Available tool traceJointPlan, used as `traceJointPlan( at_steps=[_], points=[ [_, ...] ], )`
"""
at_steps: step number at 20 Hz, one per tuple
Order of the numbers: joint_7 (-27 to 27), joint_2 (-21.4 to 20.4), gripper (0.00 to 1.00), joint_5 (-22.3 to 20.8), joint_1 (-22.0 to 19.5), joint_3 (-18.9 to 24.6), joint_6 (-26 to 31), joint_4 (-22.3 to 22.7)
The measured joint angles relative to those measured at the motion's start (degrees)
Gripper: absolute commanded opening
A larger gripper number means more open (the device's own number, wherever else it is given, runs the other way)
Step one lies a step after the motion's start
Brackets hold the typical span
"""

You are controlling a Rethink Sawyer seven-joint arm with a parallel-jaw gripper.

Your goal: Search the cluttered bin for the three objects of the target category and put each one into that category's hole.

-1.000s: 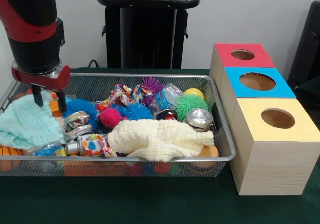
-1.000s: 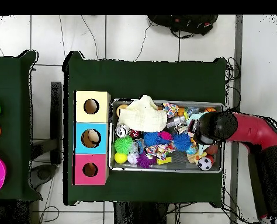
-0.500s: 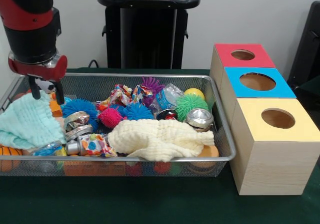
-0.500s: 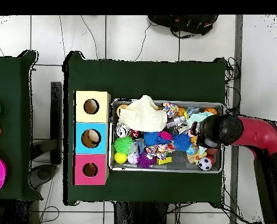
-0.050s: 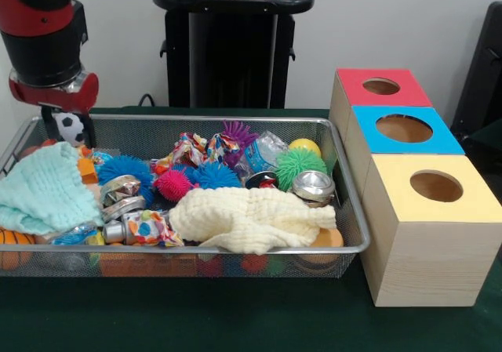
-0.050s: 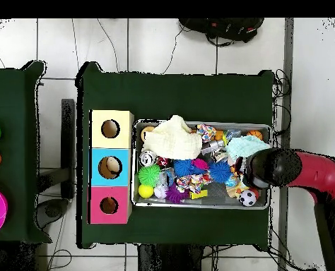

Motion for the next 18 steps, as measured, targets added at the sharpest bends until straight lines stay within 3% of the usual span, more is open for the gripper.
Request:
traceJointPlan(
  at_steps=[18],
  points=[
    [-2.75, -4.8, 1.0, -0.59, -6.93, 1.57, -0.24, 11.75]
  ],
)
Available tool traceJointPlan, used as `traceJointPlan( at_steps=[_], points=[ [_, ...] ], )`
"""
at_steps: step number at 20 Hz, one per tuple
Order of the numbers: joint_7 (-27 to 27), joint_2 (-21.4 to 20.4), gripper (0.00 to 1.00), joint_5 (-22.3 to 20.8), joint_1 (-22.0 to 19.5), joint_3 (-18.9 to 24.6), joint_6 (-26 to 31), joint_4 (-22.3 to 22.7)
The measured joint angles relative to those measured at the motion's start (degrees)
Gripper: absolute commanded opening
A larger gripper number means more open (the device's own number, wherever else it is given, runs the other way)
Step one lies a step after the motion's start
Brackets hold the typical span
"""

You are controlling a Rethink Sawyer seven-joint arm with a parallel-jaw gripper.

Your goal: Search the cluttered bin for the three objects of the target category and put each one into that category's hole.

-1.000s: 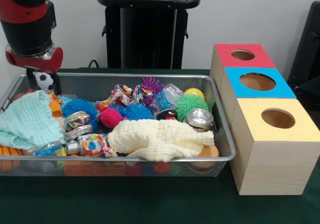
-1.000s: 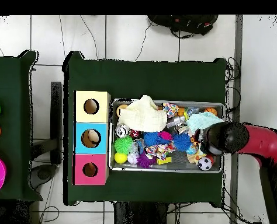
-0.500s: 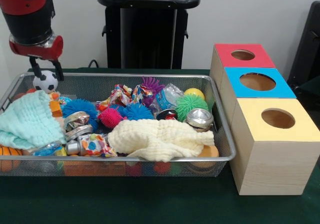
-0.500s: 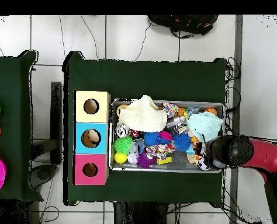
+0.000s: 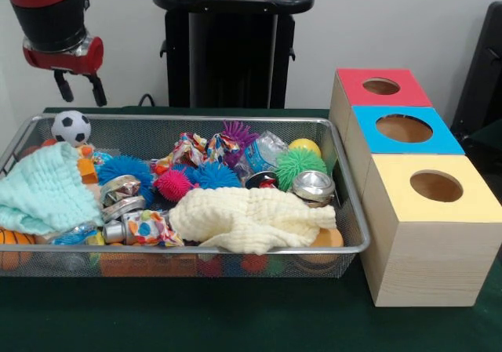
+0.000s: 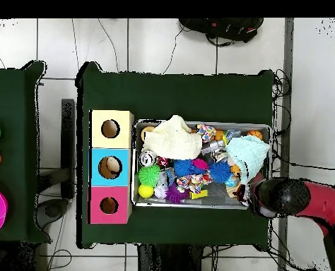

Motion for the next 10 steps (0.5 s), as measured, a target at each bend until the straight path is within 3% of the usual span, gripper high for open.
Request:
traceJointPlan(
  at_steps=[3, 10],
  points=[
    [0.0, -0.76, 1.0, -1.09, 0.85, -0.07, -1.13, 1.24],
    [0.0, -1.97, 1.0, -4.44, 8.73, -1.32, -9.84, 4.34]
  ],
)
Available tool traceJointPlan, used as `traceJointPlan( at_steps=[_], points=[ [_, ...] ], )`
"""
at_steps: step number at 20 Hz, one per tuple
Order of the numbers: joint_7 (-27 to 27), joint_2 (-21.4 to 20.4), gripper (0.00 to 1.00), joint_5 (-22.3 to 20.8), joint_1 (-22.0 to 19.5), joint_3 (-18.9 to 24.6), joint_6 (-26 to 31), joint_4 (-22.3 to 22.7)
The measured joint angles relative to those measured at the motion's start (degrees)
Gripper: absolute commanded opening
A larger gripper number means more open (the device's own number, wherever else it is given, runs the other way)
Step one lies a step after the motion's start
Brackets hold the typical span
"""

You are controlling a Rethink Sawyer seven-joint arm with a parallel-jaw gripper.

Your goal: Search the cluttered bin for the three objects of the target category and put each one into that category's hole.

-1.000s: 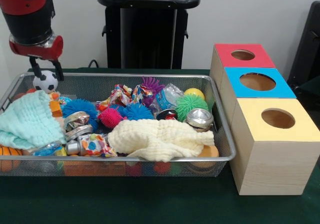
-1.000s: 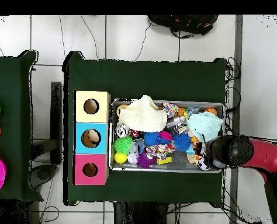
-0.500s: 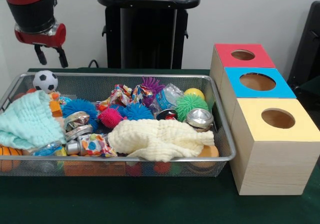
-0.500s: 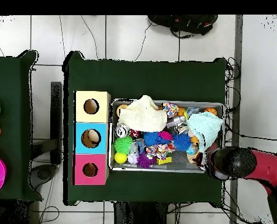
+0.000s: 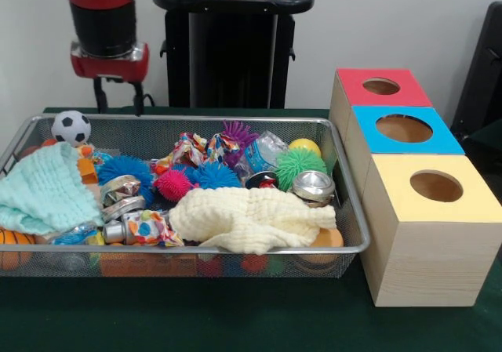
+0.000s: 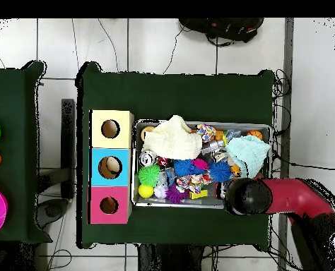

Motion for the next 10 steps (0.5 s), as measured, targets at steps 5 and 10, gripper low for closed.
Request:
traceJointPlan(
  at_steps=[5, 10],
  points=[
    [0.0, 0.41, 1.0, -0.29, 3.89, -0.84, -7.45, 0.31],
    [0.0, 2.41, 1.0, -0.29, 3.95, -1.36, -10.62, -0.28]
  ],
)
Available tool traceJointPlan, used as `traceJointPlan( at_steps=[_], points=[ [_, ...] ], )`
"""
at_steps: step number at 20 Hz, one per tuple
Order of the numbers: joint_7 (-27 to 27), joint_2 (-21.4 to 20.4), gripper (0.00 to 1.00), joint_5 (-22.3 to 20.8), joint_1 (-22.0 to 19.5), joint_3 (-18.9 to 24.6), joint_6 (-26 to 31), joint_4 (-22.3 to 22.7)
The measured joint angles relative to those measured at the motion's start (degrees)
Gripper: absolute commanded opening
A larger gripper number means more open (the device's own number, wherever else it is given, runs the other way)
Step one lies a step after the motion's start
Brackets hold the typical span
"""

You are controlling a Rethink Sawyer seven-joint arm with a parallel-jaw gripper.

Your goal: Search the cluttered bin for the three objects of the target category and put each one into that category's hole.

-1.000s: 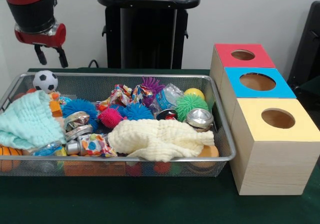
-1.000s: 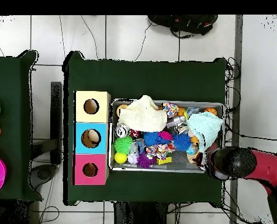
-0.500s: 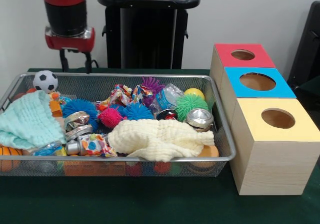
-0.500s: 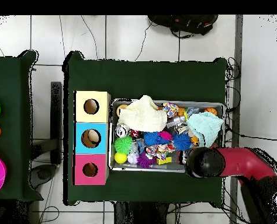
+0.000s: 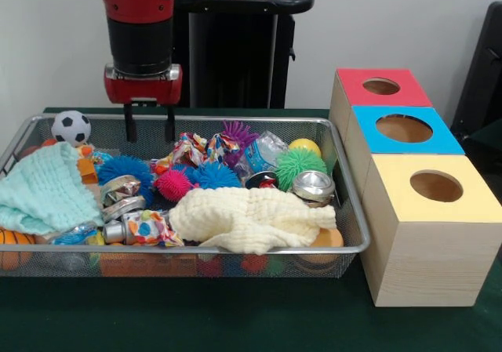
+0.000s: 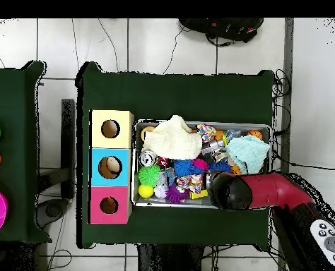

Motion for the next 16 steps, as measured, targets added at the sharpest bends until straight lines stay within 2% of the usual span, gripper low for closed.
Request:
traceJointPlan(
  at_steps=[6, 13, 16],
  points=[
    [0.0, 2.49, 1.0, -0.01, -4.76, 0.01, -0.08, -0.08],
    [-0.01, 3.41, 1.0, 0.06, -14.64, 0.64, -0.24, 0.02],
    [-0.01, 2.7, 1.0, 0.04, -18.06, 2.36, -1.66, 0.11]
  ],
)
